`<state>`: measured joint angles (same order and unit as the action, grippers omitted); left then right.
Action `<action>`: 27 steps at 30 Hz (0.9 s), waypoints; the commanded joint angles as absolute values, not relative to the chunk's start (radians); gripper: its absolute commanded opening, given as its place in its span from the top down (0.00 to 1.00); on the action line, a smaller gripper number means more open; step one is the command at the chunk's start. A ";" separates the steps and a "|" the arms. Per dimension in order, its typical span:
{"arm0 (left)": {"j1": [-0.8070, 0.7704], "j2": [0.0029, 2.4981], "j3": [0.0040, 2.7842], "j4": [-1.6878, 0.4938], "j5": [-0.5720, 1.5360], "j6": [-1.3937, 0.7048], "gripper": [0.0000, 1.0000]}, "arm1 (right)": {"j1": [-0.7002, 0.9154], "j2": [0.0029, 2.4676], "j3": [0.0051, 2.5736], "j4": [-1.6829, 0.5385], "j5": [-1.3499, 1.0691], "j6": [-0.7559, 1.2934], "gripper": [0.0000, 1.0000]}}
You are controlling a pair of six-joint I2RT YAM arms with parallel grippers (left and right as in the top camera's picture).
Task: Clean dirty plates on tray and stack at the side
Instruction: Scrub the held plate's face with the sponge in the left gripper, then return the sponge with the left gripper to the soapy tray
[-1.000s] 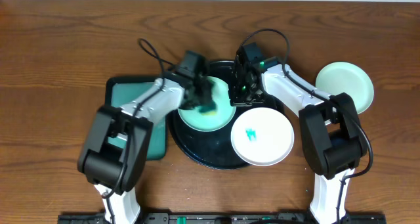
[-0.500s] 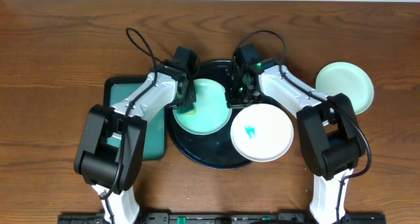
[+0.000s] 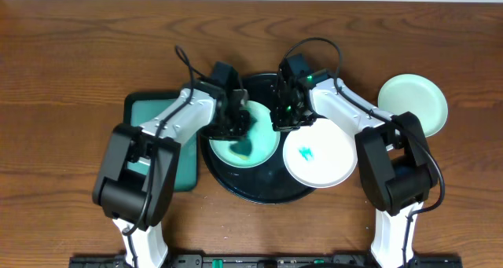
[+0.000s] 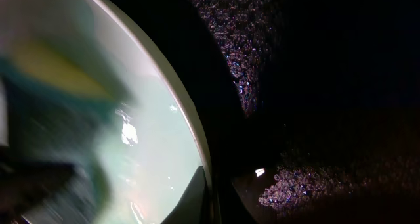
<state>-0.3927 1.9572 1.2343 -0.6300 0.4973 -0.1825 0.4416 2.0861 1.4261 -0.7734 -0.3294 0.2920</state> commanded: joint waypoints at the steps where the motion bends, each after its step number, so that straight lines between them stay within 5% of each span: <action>1: -0.449 1.994 1.211 -0.594 0.697 -0.181 0.93 | 0.441 2.097 1.425 -0.778 -0.315 0.284 0.99; 10: -0.428 1.964 1.229 -0.598 0.656 -0.246 0.93 | 0.441 2.097 1.425 -0.778 -0.315 0.284 0.99; 27: -0.290 1.490 1.235 -0.951 -0.039 -0.357 0.93 | 0.441 2.097 1.425 -0.770 -0.315 0.284 0.99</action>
